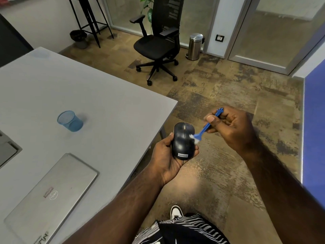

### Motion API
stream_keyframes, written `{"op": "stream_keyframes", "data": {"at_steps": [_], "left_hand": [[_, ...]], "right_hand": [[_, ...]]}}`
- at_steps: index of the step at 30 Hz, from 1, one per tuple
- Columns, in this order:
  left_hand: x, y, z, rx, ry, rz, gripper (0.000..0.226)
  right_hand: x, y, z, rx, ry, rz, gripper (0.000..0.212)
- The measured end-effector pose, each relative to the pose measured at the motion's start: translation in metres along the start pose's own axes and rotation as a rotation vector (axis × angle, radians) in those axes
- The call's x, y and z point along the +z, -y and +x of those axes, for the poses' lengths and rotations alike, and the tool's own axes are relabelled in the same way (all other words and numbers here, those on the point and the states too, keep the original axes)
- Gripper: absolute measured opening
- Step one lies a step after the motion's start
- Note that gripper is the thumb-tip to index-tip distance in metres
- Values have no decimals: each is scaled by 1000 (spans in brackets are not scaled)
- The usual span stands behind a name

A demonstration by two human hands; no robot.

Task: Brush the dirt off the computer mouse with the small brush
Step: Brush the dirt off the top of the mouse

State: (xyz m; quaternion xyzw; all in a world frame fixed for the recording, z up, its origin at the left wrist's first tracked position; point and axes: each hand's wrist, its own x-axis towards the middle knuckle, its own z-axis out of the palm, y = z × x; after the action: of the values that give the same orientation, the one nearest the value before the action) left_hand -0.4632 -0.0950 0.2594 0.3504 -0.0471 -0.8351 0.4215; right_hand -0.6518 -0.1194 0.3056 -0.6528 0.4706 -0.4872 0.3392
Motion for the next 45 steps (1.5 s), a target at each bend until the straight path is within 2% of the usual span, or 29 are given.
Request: {"op": "stream_keyframes", "data": {"at_steps": [2, 6, 9, 11, 15, 18, 22, 27, 31, 36, 41, 45], "left_hand": [[-1, 0, 1, 8, -5, -23, 48], [-3, -1, 2, -4, 15, 5, 53], [-3, -1, 3, -3, 18, 18, 53], [-3, -1, 3, -5, 5, 7, 51], [-4, -1, 3, -23, 32, -37, 55], [-3, -2, 4, -8, 31, -19, 53], [-4, -3, 4, 20, -16, -43, 44], [-2, -6, 3, 4, -14, -60, 51], [-1, -8, 3, 47, 18, -113, 42], [-1, -7, 4, 29, -30, -84, 44], [-1, -6, 4, 65, -39, -56, 45], [0, -2, 4, 63, -42, 42, 50]], "right_hand": [[1, 1, -1, 2, 15, -11, 11], [3, -4, 2, 3, -122, -49, 20], [2, -3, -2, 25, -53, 19, 7], [1, -2, -2, 30, -31, 36, 9], [2, -7, 3, 15, -134, -24, 15], [3, -8, 0, 11, -86, 33, 8], [3, -5, -4, 31, 11, 111, 10], [4, -6, -5, 4, -63, 77, 8], [5, -3, -12, -20, 50, 87, 12], [7, -2, -11, 16, -64, 133, 9], [11, 4, -16, -35, 106, 105, 16], [21, 8, -14, -15, 13, 66, 12]]}}
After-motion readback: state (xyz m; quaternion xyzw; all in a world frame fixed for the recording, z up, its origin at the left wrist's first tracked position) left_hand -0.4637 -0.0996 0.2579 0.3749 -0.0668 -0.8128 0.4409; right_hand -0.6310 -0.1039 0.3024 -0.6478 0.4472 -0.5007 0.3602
